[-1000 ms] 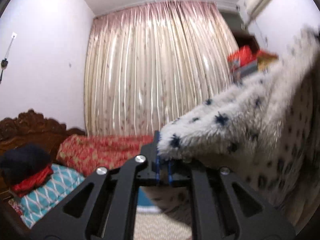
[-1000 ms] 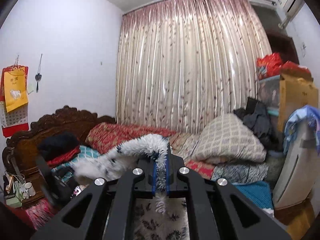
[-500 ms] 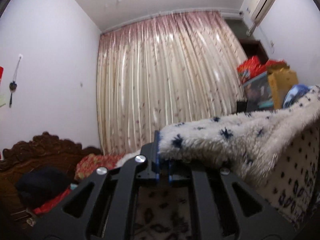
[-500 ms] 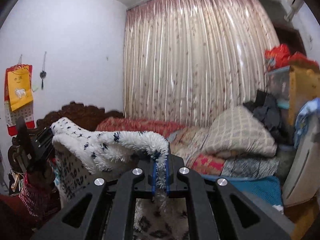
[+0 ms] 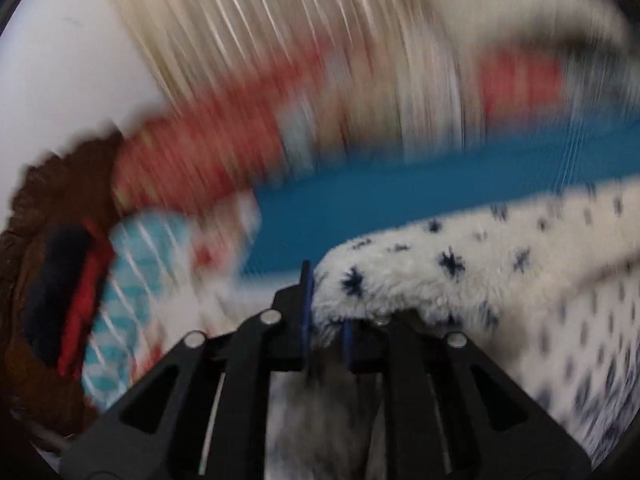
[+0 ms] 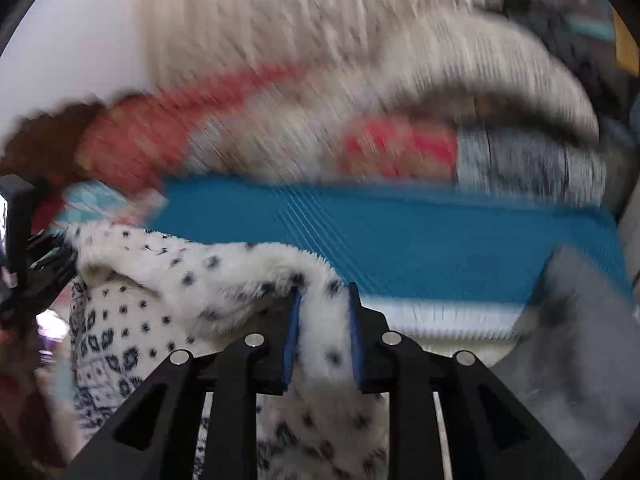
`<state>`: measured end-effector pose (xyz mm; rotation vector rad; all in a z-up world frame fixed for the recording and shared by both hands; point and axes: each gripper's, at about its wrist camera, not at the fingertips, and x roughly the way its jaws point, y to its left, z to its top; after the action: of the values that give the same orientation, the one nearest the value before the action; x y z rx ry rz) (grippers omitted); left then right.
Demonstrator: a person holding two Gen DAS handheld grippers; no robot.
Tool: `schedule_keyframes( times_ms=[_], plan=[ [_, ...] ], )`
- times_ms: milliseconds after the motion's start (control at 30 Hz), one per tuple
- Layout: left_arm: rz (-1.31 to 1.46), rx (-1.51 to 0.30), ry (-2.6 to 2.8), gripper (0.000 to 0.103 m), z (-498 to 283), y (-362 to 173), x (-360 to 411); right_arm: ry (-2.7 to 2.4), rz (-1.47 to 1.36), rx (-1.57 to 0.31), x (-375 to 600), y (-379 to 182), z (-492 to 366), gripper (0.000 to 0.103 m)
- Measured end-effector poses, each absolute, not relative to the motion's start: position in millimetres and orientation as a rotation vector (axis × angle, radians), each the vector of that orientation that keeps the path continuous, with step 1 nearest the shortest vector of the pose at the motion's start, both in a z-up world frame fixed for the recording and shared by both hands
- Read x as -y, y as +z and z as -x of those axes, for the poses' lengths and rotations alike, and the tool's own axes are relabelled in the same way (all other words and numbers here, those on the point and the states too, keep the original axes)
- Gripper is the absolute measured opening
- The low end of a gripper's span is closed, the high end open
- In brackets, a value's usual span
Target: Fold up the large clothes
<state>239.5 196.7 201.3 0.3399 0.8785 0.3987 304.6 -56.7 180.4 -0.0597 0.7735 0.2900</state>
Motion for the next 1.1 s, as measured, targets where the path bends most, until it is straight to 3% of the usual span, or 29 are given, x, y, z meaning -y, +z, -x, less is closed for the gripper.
schedule_keyframes(
  times_ms=[67, 200, 267, 367, 400, 433, 533, 667, 700, 733, 767, 800, 900, 1000, 1100],
  plan=[
    [-0.284, -1.078, 0.405, 0.012, -259.0, 131.6, -207.7, 0.242, 0.080, -0.872, 55.2, 128.7, -314.9, 0.072],
    [-0.257, -1.130, 0.400, 0.013, -248.8, 85.2, -213.3, 0.340, 0.002, -0.932, 79.4, 108.2, -299.9, 0.071],
    [-0.284, -1.106, 0.362, 0.017, -239.4, 89.9, -210.5, 0.389, -0.054, -0.909, 103.7, 120.7, -280.0, 0.065],
    [-0.283, -1.094, 0.282, 0.026, -212.8, 115.9, -209.6, 0.380, -0.057, -0.868, 140.4, 133.9, -232.7, 0.041],
    [-0.281, -1.089, 0.249, 0.035, -210.3, 124.7, -211.4, 0.369, -0.040, -0.865, 147.5, 134.9, -220.3, 0.035],
    [-0.282, -1.084, 0.200, 0.044, -194.3, 136.7, -212.6, 0.350, -0.013, -0.867, 158.7, 132.2, -198.8, 0.033],
    [-0.304, -1.054, 0.123, 0.051, -151.1, 159.6, -213.2, 0.314, -0.026, -0.928, 191.2, 115.5, -160.7, 0.031],
    [-0.256, -1.026, 0.105, 0.059, -93.6, 170.2, -234.9, 0.337, -0.252, -1.068, 212.8, 83.2, -113.2, 0.031],
    [-0.238, -1.026, 0.111, 0.059, -84.6, 167.9, -240.5, 0.352, -0.294, -1.096, 214.1, 76.2, -101.8, 0.033],
    [-0.215, -1.029, 0.122, 0.059, -73.1, 166.5, -247.2, 0.346, -0.298, -1.114, 211.6, 71.9, -92.9, 0.043],
    [-0.184, -1.041, 0.140, 0.059, -60.9, 163.2, -255.9, 0.330, -0.277, -1.131, 209.6, 70.7, -88.8, 0.081],
    [-0.153, -1.055, 0.160, 0.059, -50.6, 158.9, -264.4, 0.310, -0.254, -1.136, 211.1, 73.2, -86.2, 0.086],
    [-0.091, -1.080, 0.199, 0.059, -25.7, 148.2, -283.4, 0.143, -0.075, -1.044, 233.3, 112.1, -93.1, 0.086],
    [-0.066, -1.062, 0.217, 0.059, -4.6, 146.0, -293.9, -0.264, 0.383, -0.873, 262.0, 150.1, -113.1, 0.085],
    [-0.032, -1.040, 0.221, 0.059, 10.2, 146.9, -299.1, -0.277, 0.374, -0.965, 277.5, 156.9, -133.5, 0.081]
  ],
)
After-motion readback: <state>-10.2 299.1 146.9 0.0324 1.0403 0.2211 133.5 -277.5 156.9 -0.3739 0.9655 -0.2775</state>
